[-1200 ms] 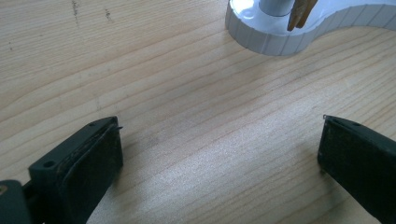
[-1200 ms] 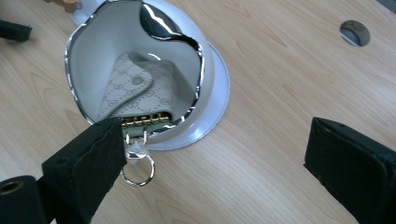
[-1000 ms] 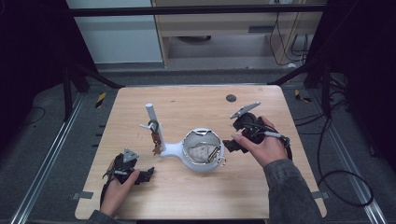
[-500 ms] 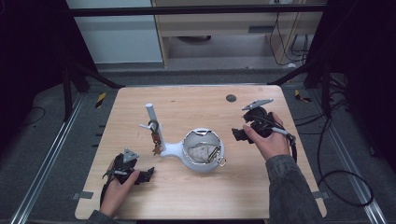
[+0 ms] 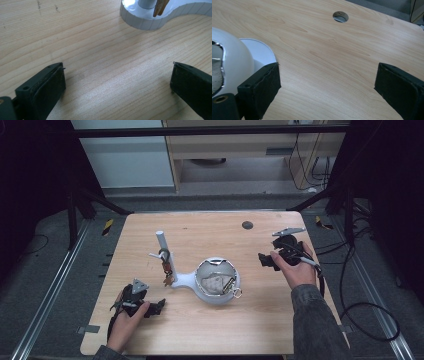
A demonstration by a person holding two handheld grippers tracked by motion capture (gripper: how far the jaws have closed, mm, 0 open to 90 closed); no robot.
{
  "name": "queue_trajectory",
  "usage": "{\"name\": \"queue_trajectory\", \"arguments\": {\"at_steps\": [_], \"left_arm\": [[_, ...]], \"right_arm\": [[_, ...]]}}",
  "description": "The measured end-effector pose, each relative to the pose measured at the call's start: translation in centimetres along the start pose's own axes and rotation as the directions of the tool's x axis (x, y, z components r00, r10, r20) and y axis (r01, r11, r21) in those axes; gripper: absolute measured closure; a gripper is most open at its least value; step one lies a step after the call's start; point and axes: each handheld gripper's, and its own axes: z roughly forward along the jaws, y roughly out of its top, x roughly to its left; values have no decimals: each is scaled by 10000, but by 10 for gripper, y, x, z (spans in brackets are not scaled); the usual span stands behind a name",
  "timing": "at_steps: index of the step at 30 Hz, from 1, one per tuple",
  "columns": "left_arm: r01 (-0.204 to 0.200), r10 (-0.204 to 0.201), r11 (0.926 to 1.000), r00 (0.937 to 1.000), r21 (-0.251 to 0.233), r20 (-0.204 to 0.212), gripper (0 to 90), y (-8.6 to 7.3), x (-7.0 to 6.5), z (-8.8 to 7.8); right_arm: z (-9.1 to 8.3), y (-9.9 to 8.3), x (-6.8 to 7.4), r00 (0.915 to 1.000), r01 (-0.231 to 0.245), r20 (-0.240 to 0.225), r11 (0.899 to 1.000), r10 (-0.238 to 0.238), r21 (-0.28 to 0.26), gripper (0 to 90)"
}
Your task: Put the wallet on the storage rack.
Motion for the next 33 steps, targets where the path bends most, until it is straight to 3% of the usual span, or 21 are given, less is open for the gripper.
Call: {"name": "queue_trajectory", "arguments": {"at_steps": [7,21,33], "left_arm": [[-8,8,10000,10000,-9,9,0,0,0,0],[-32,32,10000,10000,8,15,0,0,0,0],[-28,28,10000,10000,1,18,0,0,0,1]], "right_arm": [[13,-18,-16,9991,-421,5,9991,421,-65,60],[27,-56,-39,9971,-634,-434,9979,626,-162,48],[42,-94,-32,9975,-435,-527,9974,465,571,48]]}}
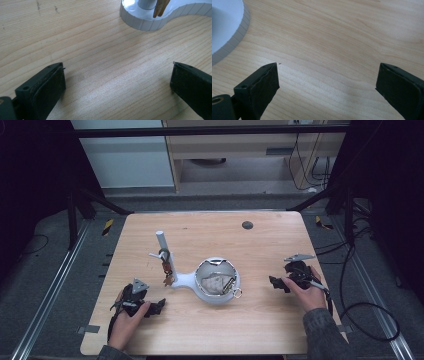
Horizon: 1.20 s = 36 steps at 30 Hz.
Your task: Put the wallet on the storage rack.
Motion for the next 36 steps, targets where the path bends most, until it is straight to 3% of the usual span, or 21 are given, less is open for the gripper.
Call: {"name": "queue_trajectory", "arguments": {"at_steps": [8,11,23,36], "left_arm": [[-25,25,10000,10000,-7,31,0,1,3,1],[-34,34,10000,10000,-11,60,0,1,4,1],[-85,85,10000,9999,-1,101,0,1,5,1],[-93,93,10000,9999,-3,85,0,1,5,1]], "right_arm": [[4,-26,-3,9992,-385,104,9992,385,50,48],[7,-33,-2,9994,-284,223,9994,279,220,49],[15,-39,3,9980,-404,480,9991,411,-149,26],[12,-47,8,9978,-439,483,9976,465,-541,10]]}}
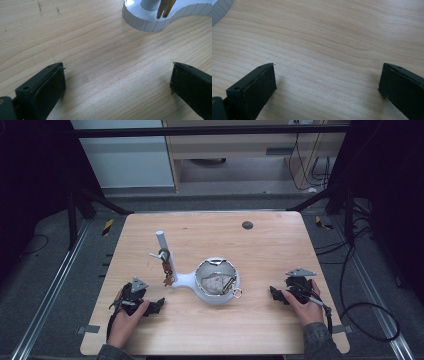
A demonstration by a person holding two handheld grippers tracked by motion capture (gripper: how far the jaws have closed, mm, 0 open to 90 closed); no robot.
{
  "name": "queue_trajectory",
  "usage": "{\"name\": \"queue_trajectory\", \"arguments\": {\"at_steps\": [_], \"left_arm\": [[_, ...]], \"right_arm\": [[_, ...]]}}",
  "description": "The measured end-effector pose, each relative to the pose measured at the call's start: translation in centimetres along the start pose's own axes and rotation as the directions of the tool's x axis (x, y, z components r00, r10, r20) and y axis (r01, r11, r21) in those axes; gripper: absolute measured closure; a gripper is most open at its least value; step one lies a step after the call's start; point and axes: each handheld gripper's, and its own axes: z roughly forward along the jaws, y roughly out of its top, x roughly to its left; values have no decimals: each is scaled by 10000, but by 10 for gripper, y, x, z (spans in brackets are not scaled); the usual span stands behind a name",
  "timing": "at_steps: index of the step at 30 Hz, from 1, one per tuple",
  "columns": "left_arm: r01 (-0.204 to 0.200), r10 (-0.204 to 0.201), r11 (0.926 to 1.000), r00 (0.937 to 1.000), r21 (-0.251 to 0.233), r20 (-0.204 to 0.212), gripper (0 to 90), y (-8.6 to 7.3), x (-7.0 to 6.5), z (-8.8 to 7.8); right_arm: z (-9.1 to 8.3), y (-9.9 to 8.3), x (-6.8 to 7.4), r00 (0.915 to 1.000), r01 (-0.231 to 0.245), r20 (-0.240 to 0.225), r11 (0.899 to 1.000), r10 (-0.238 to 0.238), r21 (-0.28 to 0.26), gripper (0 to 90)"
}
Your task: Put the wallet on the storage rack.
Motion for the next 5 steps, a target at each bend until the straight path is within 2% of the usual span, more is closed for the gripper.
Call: {"name": "queue_trajectory", "arguments": {"at_steps": [5], "left_arm": [[23,-23,10000,10000,-9,-8,0,0,0,0]], "right_arm": [[-1,-1,1,10000,83,-7,10000,-83,8,10]]}}
